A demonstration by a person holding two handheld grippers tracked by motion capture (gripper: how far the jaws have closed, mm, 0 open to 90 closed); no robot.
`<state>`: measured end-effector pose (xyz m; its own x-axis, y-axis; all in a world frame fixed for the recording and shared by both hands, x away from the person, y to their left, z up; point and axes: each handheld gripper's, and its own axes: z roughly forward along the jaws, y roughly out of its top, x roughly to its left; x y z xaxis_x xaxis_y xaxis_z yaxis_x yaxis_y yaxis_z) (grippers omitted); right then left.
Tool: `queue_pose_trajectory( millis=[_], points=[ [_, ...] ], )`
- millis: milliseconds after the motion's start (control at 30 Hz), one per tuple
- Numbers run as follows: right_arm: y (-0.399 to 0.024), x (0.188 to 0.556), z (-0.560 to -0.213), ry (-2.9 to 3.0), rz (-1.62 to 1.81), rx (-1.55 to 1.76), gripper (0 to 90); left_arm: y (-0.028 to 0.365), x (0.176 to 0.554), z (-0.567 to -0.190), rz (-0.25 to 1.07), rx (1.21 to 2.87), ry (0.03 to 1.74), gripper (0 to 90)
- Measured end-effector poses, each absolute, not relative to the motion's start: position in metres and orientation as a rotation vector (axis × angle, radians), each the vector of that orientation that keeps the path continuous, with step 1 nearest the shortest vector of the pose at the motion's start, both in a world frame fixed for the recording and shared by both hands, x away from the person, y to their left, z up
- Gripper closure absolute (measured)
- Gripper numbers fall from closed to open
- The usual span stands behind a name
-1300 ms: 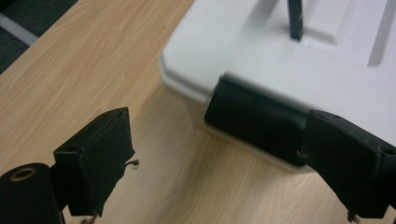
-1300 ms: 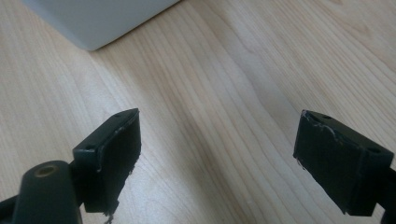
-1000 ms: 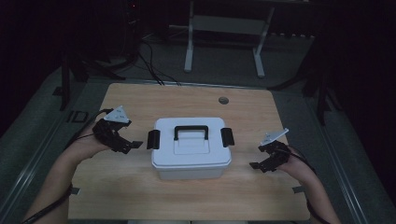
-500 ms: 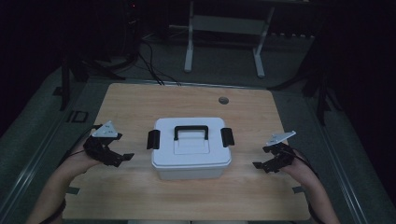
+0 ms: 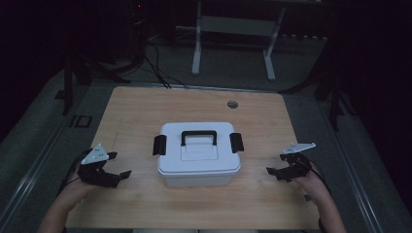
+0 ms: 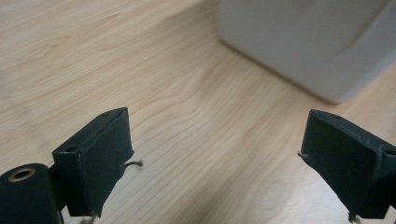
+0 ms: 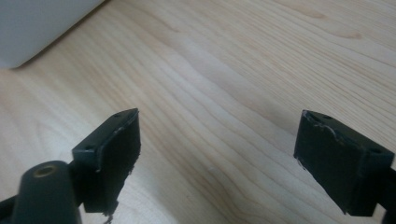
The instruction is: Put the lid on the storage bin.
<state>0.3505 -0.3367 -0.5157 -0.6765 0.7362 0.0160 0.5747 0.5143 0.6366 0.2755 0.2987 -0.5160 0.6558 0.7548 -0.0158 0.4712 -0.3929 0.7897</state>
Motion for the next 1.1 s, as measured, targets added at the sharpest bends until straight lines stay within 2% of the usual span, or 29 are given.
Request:
queue_pose_trajectory(
  millis=[433,733,867,1100],
  points=[
    [-0.341,0.338,-0.529,2.165,0.979,1.244,12.7,0.302,0.268,-0.547,0.613,1.948,1.213,8.7],
    [-0.335,0.324,-0.536,1.951,1.009,1.318,11.9,0.291,0.264,-0.55,0.754,1.857,1.294,8.7],
    [-0.337,0.322,-0.541,1.854,1.013,1.397,11.9,0.285,0.26,-0.549,0.831,1.866,1.296,8.0],
    [-0.34,0.318,-0.546,1.784,0.987,1.431,11.9,0.283,0.248,-0.549,0.902,1.759,1.335,7.4]
  ],
)
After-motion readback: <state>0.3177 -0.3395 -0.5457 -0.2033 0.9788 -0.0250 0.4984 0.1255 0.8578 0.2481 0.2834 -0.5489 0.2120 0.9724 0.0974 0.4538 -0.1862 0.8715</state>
